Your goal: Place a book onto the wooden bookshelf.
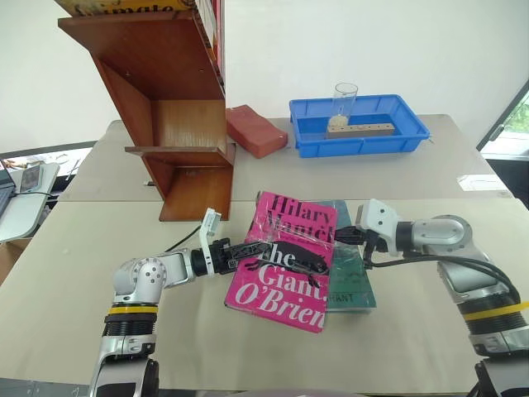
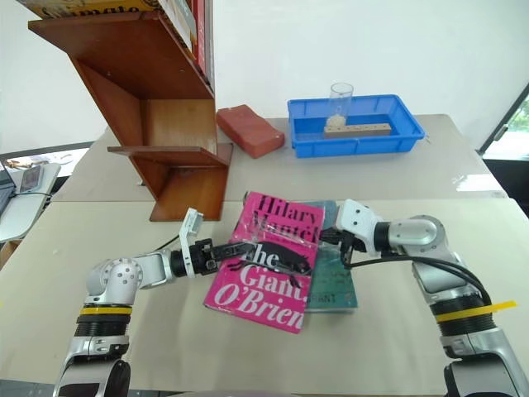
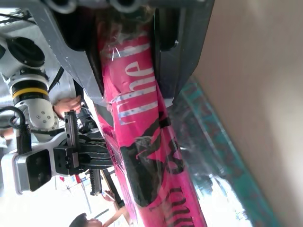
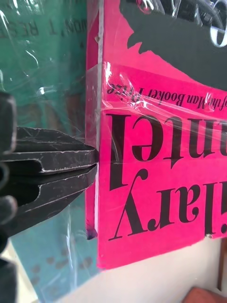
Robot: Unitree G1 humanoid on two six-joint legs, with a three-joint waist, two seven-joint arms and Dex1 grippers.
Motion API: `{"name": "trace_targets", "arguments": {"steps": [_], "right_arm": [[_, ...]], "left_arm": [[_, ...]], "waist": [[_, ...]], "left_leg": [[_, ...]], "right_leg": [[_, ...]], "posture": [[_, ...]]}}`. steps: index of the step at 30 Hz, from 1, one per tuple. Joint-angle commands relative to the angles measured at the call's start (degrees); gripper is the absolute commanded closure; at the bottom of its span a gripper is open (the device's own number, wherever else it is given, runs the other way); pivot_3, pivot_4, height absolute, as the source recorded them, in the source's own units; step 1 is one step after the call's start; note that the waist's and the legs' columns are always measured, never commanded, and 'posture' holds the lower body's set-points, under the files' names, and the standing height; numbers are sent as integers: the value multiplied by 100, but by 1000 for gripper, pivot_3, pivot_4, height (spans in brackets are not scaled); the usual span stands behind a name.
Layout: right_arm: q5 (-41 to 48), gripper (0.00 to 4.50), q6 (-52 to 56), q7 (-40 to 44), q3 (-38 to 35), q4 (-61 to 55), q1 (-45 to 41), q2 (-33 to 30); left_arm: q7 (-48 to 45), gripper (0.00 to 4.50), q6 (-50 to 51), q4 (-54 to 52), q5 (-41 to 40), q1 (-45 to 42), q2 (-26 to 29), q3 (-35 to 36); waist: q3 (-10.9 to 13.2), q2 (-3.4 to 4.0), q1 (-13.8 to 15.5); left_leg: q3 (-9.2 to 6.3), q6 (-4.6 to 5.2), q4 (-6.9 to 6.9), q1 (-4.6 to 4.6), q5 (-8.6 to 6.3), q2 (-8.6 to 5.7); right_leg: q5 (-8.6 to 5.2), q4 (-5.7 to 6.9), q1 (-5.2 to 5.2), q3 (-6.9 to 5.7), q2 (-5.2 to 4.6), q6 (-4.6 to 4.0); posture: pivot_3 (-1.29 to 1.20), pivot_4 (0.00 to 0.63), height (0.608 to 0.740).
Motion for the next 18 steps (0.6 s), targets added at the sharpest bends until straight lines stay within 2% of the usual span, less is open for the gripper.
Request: {"name": "trace_targets", "arguments": {"steps": [1, 5, 10, 13, 15, 18], "right_arm": [[401, 4500, 393, 64, -624, -604, 78, -424], [757, 4500, 744, 108, -1175, -905, 360, -798], [1391, 4500, 1282, 307, -1847, -1418, 675, -1222], [2122, 4500, 1930, 258, -2328, -1745, 494, -1352], [2510, 4500, 2293, 33, -2483, -1896, 125, -1354], [2855, 4500, 2664, -230, -2474, -2037, -303, -1332]], "left_arm": [[-76, 3760, -398, -745, -189, -180, 193, 225], [-43, 3760, -858, -1413, -92, -732, 368, 194], [-370, 3760, -2353, -2136, 1026, -1580, 941, -475], [-444, 3760, -3915, -2046, 2264, -2349, 1328, -841], [-441, 3760, -5787, -1411, 3630, -2867, 1814, -1160], [-303, 3760, -7555, -472, 4661, -3332, 2178, -1353]], "waist": [[3, 0, 3], [10, -6, 36], [28, 12, 38], [69, 12, 28], [92, 11, 3], [92, 12, -19]], "left_leg": [[-1, -1, -2, -1, 0, 0], [-4, -1, -10, 9, 0, 0], [-9, -4, -19, 8, 2, -10], [-9, -5, -33, 38, 2, -17], [-10, -18, -51, 46, 10, -18], [-10, -36, -92, 52, 22, -23]], "right_leg": [[0, -3, 1, 0, 0, 0], [0, -23, 18, 0, 1, 0], [5, -57, 41, 6, -1, 4], [5, -71, 82, 9, -4, 5], [5, -78, 91, 10, -4, 5], [8, -98, 100, 21, -3, 1]], "posture": [[0, 150, 637], [0, 150, 637], [0, 150, 637], [0, 150, 637], [0, 150, 637], [0, 150, 637]]}}
